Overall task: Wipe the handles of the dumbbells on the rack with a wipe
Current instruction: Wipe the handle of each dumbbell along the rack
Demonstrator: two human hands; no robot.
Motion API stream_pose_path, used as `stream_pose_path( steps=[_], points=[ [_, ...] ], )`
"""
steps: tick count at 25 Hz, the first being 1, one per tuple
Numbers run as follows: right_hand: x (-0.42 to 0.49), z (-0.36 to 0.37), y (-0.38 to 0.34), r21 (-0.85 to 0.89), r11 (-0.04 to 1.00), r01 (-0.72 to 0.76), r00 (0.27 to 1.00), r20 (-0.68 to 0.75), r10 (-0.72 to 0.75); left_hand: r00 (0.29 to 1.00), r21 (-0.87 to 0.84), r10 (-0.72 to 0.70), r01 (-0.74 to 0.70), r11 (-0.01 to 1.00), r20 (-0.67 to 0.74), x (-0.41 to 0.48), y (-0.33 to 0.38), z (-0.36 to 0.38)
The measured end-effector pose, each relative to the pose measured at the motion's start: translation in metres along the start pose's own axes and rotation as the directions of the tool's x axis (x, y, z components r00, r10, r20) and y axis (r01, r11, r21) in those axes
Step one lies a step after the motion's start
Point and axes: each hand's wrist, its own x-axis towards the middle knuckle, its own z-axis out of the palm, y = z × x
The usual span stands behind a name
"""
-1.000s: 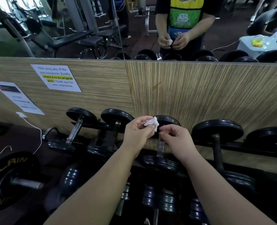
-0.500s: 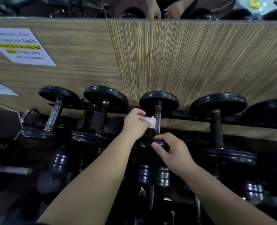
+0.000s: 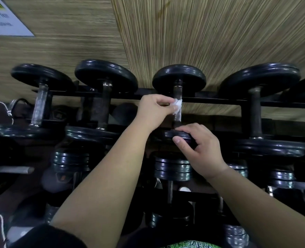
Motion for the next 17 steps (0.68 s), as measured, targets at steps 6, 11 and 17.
stream_pose_path(
  steps=[6, 11, 17],
  points=[
    [0.0, 0.006, 0.007, -0.089, 0.994, 0.065, 0.996, -0.054, -0.07, 0.991, 0.189, 0.129, -0.121, 0.975, -0.034, -0.001, 0.001, 0.004],
    [0.0, 0.008, 0.011, -0.129, 0.985, 0.117, 0.989, -0.073, -0.128, 0.974, 0.072, 0.153, -0.143, 0.987, -0.168, 0.022, 0.011, 0.007],
    [-0.001, 0.012, 0.016, -0.111, 0.983, 0.148, 0.981, -0.114, -0.16, 0.999, -0.06, -0.002, 0.0, 0.998, -0.035, 0.016, -0.011, 0.001]
  ],
)
